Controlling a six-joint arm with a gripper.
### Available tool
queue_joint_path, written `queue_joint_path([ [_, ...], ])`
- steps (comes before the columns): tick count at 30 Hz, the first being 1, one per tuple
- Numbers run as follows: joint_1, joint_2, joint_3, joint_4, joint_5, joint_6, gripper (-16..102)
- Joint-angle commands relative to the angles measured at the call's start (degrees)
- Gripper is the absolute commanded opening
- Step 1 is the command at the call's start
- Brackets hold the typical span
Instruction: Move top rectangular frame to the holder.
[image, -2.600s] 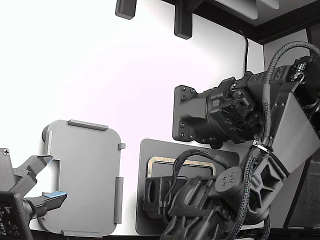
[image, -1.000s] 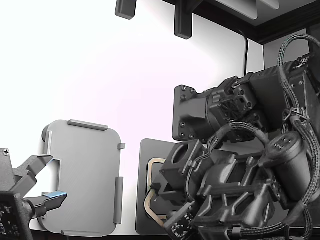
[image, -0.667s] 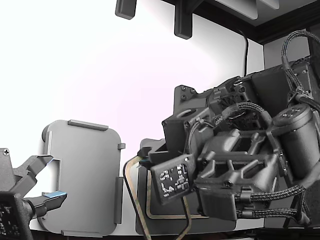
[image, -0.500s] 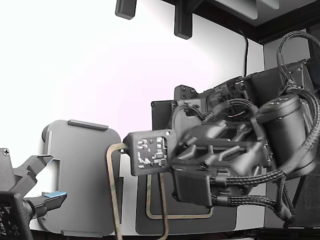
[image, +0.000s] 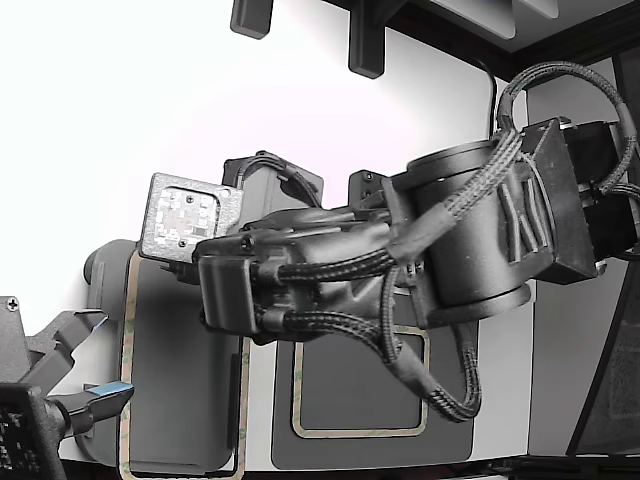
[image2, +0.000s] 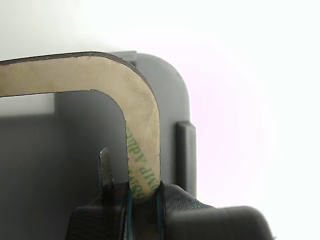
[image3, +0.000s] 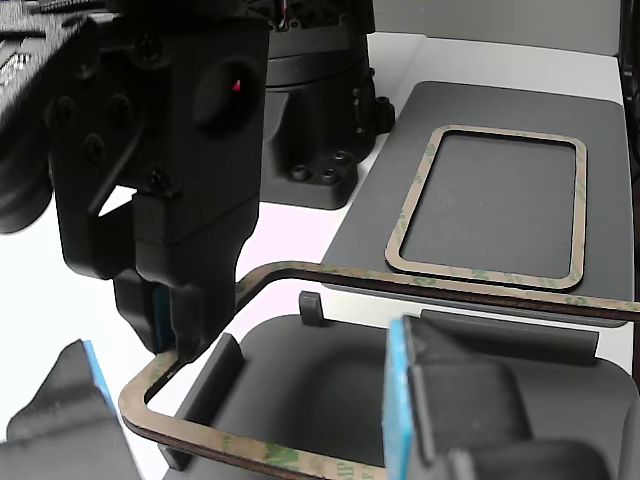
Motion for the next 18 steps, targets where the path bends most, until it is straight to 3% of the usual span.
queue_joint_path([
  [1, -1.05, 0.53, -1.41, 0.09, -0.09, -1.41, -11],
  [18, -1.05, -2.11, 1.67, -2.46, 1.49, -1.58, -11],
])
